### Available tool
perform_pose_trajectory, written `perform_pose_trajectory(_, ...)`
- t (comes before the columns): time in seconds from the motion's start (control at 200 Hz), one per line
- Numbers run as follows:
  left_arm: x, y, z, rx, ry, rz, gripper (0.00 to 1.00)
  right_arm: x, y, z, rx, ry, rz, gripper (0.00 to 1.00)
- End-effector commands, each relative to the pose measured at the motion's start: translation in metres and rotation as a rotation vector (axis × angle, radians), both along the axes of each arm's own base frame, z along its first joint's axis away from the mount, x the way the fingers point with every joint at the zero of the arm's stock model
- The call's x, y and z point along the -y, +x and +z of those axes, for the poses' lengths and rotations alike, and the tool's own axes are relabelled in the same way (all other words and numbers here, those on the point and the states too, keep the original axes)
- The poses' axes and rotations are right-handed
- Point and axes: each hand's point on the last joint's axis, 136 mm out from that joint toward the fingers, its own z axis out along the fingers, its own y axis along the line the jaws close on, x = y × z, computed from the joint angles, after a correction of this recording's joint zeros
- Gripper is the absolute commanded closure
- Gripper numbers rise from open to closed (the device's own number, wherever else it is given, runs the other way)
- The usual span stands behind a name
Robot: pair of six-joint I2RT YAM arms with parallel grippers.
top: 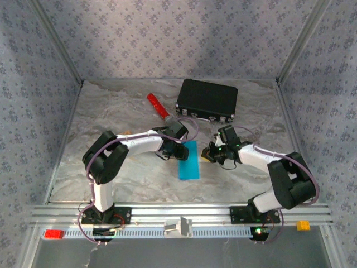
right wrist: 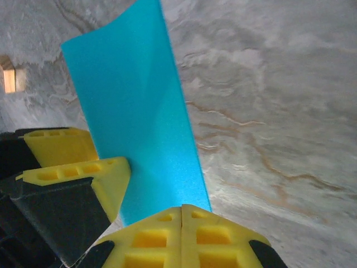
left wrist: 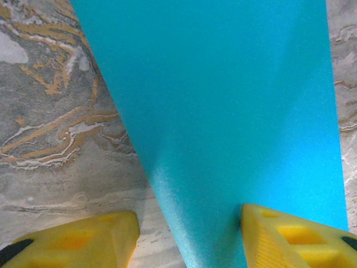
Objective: Fold a paper plane with a square sheet of paper (pick it up from the middle)
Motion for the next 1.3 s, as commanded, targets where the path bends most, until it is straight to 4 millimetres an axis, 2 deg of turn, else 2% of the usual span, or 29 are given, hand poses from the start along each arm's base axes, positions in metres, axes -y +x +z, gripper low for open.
perform_pose_trajectory(0.0, -0.003, 0.006, -0.037, 0.011, 0.049, -0.012, 0.45, -0.013, 0.010, 0.004, 0.018, 0.019, 0.019, 1.00)
perform_pose_trajectory(0.595, -0.003, 0.005, -0.040, 0.009, 0.044, -0.007, 0.46, -0.045, 0.011, -0.017, -0.025, 0.019, 0.099, 1.00)
perform_pose_trajectory(0.705, -0.002, 0.004, -0.040, 0.008, 0.041, -0.008, 0.46, -0.041, 0.005, -0.031, -0.063, -0.009, 0.103, 1.00)
perform_pose_trajectory(0.835, -0.003, 0.003, -0.041, 0.006, 0.041, -0.008, 0.45, -0.023, -0.009, -0.053, -0.111, -0.092, 0.091, 1.00)
perform_pose_trajectory(0.959, 0.000, 0.004, -0.038, 0.007, 0.025, -0.003, 0.46, -0.013, -0.019, -0.066, -0.145, -0.124, 0.105, 1.00)
perform_pose_trajectory(1.084, 0.008, 0.008, -0.018, 0.027, -0.036, 0.020, 0.45, -0.002, -0.021, -0.069, -0.144, -0.165, 0.129, 1.00)
perform_pose_trajectory(1.294, 0.023, 0.025, 0.059, 0.133, -0.246, 0.090, 0.40, 0.007, -0.014, -0.061, -0.113, -0.203, 0.180, 1.00)
